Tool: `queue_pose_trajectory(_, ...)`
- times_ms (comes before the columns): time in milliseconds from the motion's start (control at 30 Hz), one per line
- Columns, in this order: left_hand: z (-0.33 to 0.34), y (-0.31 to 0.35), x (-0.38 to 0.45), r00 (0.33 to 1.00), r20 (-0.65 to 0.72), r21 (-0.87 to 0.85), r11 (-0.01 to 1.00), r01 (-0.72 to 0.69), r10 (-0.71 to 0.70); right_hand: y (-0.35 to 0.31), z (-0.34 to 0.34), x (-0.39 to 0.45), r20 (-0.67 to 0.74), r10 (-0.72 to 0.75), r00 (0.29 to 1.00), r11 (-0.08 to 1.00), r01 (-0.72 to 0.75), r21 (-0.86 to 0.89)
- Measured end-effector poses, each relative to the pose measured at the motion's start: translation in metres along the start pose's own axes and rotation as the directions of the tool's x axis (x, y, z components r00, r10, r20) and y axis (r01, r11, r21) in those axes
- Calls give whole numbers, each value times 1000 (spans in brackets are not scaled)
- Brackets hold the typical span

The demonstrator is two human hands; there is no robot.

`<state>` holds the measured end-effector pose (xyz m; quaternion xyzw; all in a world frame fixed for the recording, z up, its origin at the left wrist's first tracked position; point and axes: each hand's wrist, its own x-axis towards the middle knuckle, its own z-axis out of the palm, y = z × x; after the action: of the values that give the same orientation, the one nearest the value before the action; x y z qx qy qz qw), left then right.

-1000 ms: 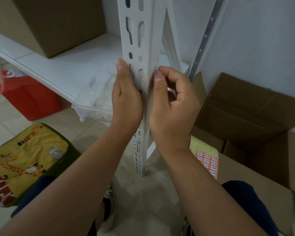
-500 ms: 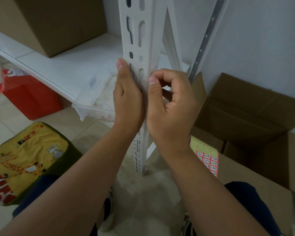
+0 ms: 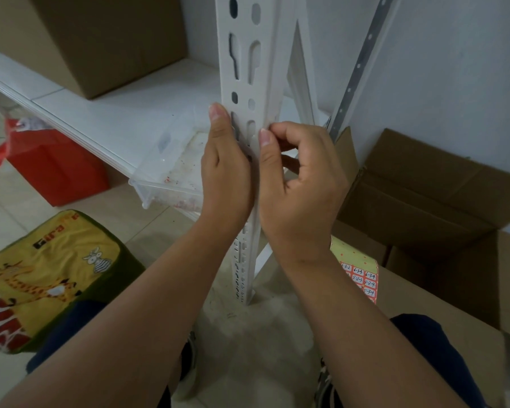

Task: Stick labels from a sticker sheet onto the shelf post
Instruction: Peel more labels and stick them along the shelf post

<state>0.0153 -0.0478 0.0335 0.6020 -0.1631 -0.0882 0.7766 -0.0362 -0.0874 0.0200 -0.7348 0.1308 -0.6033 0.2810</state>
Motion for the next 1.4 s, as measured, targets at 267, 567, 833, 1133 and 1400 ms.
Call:
queue_pose_trajectory(267, 0, -7, 2, 999, 0, 3, 999, -34, 34, 2, 3, -1, -42, -78, 996, 994, 74, -81)
queue_pose_trajectory(567, -5, -8, 3, 998, 33, 28, 998, -47, 46, 1, 4, -1, 3, -20, 1000, 1000, 20, -14)
queue_pose_trajectory(833, -7, -8, -4, 972, -39, 142, 964, -223, 230, -5, -10, 5, 182, 289, 940, 913, -328, 244)
queue_pose_trajectory(1133, -18, -7, -10, 834, -70, 320, 804, -502, 548, -8, -22, 7, 371, 388, 844, 841, -489, 232)
queue_pose_trajectory(1400, -17, -5, -21, 692, 170, 422, 583, -694, 701, -8, -38, 18, 581, 441, 684, 509, -724, 466)
